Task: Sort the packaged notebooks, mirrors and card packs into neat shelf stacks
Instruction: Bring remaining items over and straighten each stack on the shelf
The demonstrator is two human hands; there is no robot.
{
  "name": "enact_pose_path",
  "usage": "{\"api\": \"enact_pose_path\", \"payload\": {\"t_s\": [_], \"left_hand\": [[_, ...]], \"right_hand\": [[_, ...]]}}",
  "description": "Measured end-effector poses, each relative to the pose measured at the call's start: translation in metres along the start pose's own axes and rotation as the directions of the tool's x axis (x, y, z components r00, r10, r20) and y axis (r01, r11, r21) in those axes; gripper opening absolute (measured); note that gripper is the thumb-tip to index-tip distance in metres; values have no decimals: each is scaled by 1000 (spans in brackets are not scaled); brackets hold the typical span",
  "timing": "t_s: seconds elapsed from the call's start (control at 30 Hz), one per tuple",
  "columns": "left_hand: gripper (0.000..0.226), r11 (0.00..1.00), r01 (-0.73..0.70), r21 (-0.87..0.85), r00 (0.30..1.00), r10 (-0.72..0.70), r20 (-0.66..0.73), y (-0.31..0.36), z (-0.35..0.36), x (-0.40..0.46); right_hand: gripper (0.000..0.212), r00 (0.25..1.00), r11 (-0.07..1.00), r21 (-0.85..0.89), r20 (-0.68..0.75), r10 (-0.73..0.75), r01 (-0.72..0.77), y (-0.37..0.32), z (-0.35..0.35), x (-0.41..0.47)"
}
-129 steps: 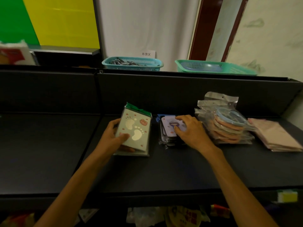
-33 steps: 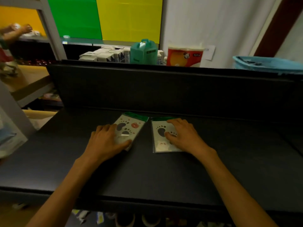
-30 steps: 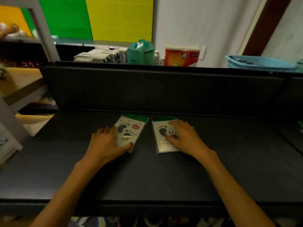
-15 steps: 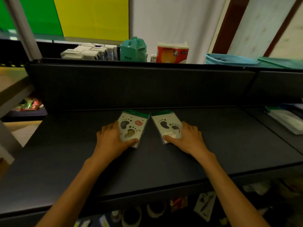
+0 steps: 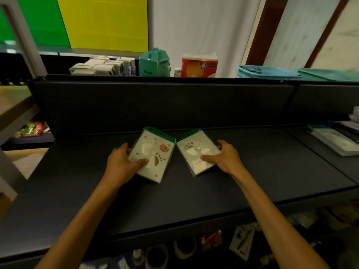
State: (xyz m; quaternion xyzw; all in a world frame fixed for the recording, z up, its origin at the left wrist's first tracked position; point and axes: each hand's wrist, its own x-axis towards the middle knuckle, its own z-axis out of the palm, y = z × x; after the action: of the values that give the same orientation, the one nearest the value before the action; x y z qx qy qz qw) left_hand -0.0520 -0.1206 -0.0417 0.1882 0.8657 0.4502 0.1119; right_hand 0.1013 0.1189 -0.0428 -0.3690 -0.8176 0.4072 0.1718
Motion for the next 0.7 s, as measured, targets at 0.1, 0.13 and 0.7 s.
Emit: {"api": "enact_pose_path", "payload": {"t_s": [0.1,0.13,0.7], "left_hand": [[49,994,-29,-103,999,33,41,-4,-2,-3],[44,991,-19,-136,998,26,55,-6,-3,-3],[41,892,49,-450,930,124,347,24,32,-29]], "right_hand": [[56,999,990,137,43,10,-16,4,-5,-2],[52,999,985,174,49,14,-23,5,-6,-4],[42,990,883,459,-132,-46,102,45,-57,-54]]}}
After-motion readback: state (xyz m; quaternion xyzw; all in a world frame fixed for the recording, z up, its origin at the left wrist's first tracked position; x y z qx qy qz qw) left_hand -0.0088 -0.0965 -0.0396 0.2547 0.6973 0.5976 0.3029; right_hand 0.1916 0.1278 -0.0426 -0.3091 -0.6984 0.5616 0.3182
